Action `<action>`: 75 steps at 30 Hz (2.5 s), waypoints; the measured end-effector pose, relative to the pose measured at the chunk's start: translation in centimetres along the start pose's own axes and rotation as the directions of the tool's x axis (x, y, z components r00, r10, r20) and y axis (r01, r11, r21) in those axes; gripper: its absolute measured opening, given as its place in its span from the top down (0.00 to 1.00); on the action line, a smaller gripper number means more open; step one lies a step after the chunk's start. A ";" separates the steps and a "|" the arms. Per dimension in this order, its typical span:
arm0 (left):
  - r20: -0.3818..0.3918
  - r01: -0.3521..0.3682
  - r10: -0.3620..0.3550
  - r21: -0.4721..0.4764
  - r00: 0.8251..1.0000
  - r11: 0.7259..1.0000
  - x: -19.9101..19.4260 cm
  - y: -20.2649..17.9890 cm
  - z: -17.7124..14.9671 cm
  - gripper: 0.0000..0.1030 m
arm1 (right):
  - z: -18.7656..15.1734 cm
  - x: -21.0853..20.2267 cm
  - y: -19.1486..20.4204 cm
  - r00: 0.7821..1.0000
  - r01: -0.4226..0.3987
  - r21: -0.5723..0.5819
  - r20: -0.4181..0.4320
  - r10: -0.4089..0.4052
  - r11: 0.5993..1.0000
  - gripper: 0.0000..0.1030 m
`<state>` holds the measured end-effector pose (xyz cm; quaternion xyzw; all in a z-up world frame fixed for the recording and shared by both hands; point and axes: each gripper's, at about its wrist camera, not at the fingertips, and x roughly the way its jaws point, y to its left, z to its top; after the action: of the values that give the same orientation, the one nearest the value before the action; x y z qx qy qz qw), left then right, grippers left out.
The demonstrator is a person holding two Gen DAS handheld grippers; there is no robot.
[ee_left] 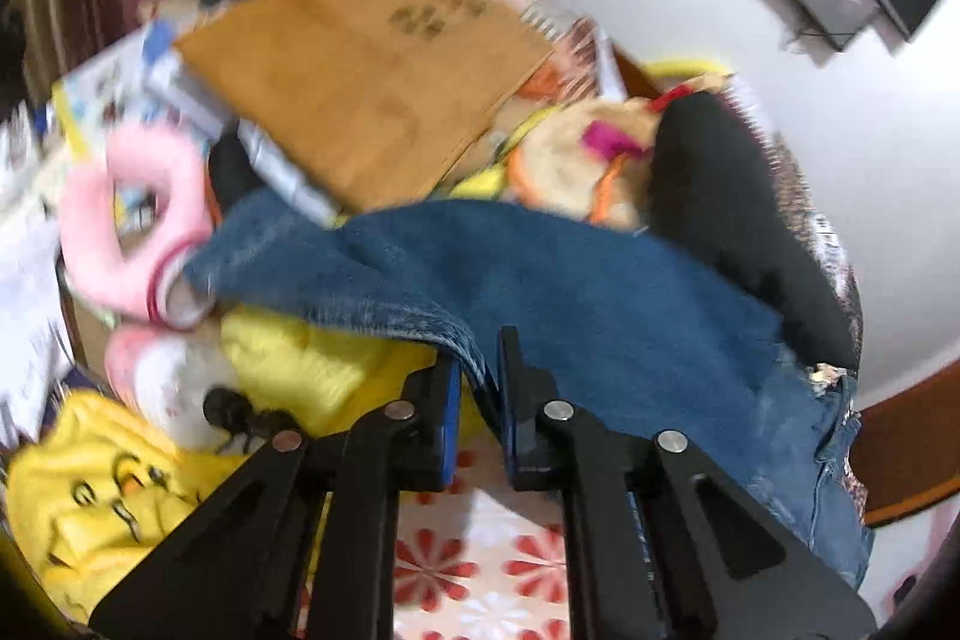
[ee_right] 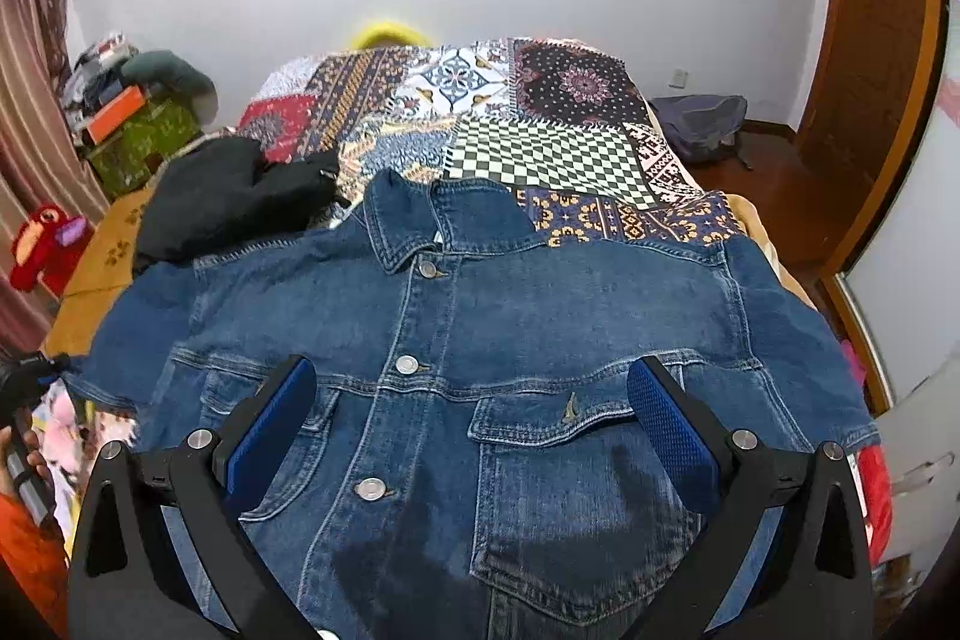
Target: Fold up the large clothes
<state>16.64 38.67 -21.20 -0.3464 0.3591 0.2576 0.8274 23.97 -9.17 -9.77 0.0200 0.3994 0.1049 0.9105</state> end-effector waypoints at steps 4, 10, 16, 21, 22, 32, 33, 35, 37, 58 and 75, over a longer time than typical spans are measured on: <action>0.089 0.063 -0.071 0.084 0.994 0.994 -3.9 -4.0 1.3 0.91 | -0.2 -0.6 -0.5 1.000 -0.009 0.006 0.010 0.009 1.000 0.00; 0.167 0.177 -0.225 0.262 0.960 0.949 -8.9 -12.0 1.4 0.94 | -1.0 -1.2 -1.5 0.998 -0.057 0.046 0.010 0.057 0.997 0.00; 0.093 0.257 -0.324 0.425 0.941 0.868 -9.4 -20.6 -2.1 0.94 | -2.1 -1.7 -2.3 0.999 -0.041 0.048 0.016 0.040 0.998 0.00; -0.022 0.288 -0.333 0.557 0.943 0.779 -7.5 -25.9 -7.3 0.94 | -2.7 -2.6 -3.6 1.000 0.003 0.034 0.028 -0.004 0.999 0.00; -0.051 0.293 -0.325 0.580 0.944 0.760 -6.9 -26.9 -8.7 0.94 | -2.8 -2.7 -3.9 1.000 0.005 0.040 0.030 -0.007 0.999 0.00; -0.398 0.363 -0.136 0.577 0.907 0.731 -0.1 -27.9 -18.3 0.90 | -3.4 -3.0 -5.7 1.000 -0.005 0.102 0.022 0.003 0.995 0.00; -0.416 0.363 -0.124 0.564 0.901 0.742 0.2 -27.5 -18.7 0.90 | -3.5 -3.1 -5.7 1.000 -0.004 0.101 0.023 0.002 0.995 0.00; -0.428 0.367 -0.127 0.543 0.895 0.756 0.0 -26.6 -18.6 0.88 | -3.6 -3.2 -5.6 1.000 -0.001 0.095 0.024 -0.002 0.995 0.00; -0.406 0.360 -0.144 0.528 0.902 0.769 -1.1 -25.6 -17.5 0.77 | -3.6 -3.1 -5.5 1.000 0.001 0.093 0.024 -0.003 0.996 0.00; -0.407 0.306 -0.322 -0.106 0.855 0.946 5.0 -10.4 -9.1 0.37 | -3.1 -0.9 -4.0 1.000 0.019 0.051 -0.025 -0.018 0.998 0.00; -0.136 0.386 -0.362 0.262 0.922 0.885 -4.1 -21.0 -3.3 0.98 | -2.5 -1.0 -6.0 0.999 0.053 0.061 0.001 -0.053 0.997 0.00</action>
<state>26.90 22.25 -11.56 -0.2974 0.3527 0.0244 0.8869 22.50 -15.38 -11.47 0.0372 0.4016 0.0684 0.9125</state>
